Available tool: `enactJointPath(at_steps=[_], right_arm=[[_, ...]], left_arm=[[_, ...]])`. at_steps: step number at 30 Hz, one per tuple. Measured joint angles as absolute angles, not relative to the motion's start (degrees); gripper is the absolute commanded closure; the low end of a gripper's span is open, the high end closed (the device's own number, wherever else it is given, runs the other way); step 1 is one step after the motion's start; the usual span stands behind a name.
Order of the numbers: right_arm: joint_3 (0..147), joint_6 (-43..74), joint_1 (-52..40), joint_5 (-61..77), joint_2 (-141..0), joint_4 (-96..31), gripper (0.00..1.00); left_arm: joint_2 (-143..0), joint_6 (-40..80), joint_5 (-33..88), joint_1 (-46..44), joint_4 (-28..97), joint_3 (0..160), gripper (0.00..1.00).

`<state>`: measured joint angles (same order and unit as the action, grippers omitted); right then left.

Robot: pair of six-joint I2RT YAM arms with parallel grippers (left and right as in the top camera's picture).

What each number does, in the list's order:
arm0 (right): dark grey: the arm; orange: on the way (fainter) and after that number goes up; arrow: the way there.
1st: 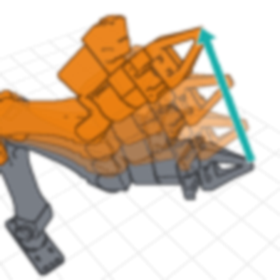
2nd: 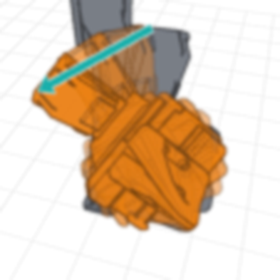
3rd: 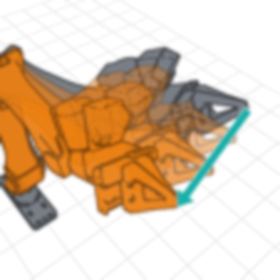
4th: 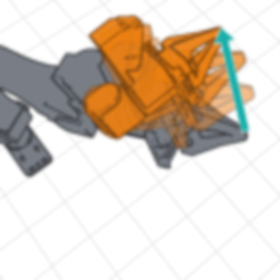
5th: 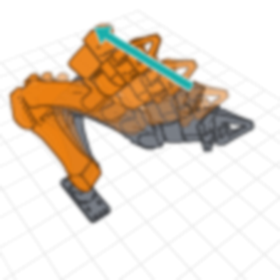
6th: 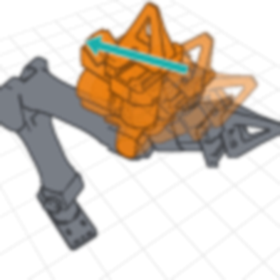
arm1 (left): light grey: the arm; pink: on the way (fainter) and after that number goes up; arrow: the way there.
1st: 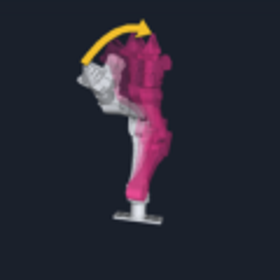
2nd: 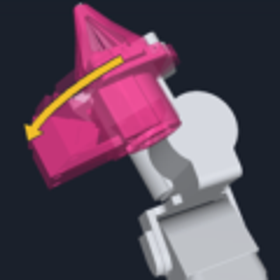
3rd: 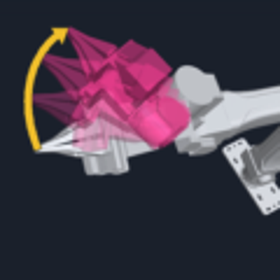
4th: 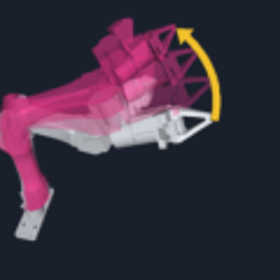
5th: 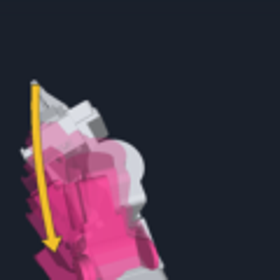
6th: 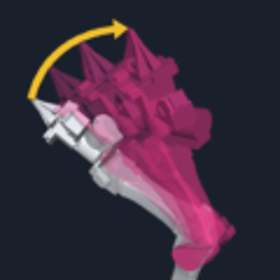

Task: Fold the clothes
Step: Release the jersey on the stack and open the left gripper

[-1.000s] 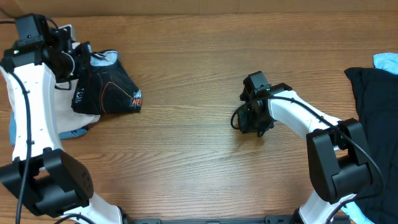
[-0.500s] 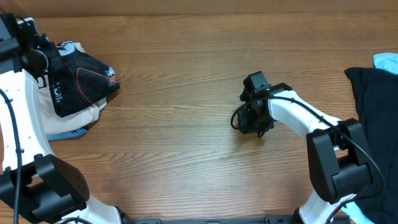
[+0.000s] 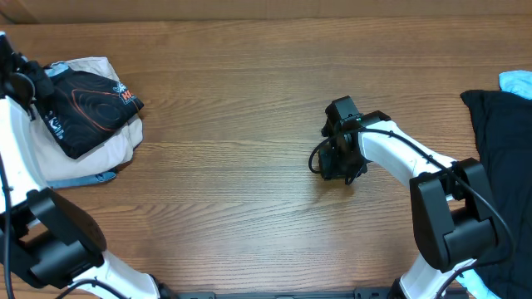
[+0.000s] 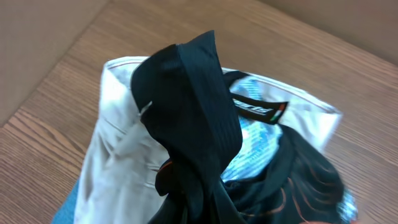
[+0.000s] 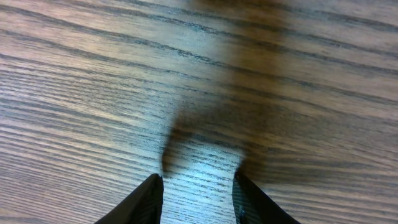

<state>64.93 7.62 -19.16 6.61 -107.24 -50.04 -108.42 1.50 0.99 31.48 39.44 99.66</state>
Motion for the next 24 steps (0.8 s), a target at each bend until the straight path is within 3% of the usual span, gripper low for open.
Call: enactJointPath(at_steps=[10, 15, 17, 20, 24], right_arm=[[64.93, 7.62, -19.14, 6.57, -107.24, -51.09, 0.60], [64.93, 7.62, -19.11, 6.57, -107.24, -51.22, 0.59], [64.93, 7.62, -19.11, 6.59, -107.24, -51.20, 0.59], [64.93, 7.60, -19.11, 6.57, -107.24, -51.44, 0.59], [64.93, 7.62, -19.11, 6.59, -107.24, -51.81, 0.59]], left_arm=[[-114.87, 1.50, 0.99, 36.32, 37.54, 99.66, 0.92], [-116.73, 1.28, 0.99, 38.39, 36.03, 99.66, 0.79], [-117.43, 1.17, 0.97, 39.18, 35.42, 99.72, 0.66], [-118.78, 1.28, 1.06, 39.90, 34.79, 99.79, 0.29], [-120.62, 1.17, 2.33, 40.27, 34.65, 99.79, 0.16]])
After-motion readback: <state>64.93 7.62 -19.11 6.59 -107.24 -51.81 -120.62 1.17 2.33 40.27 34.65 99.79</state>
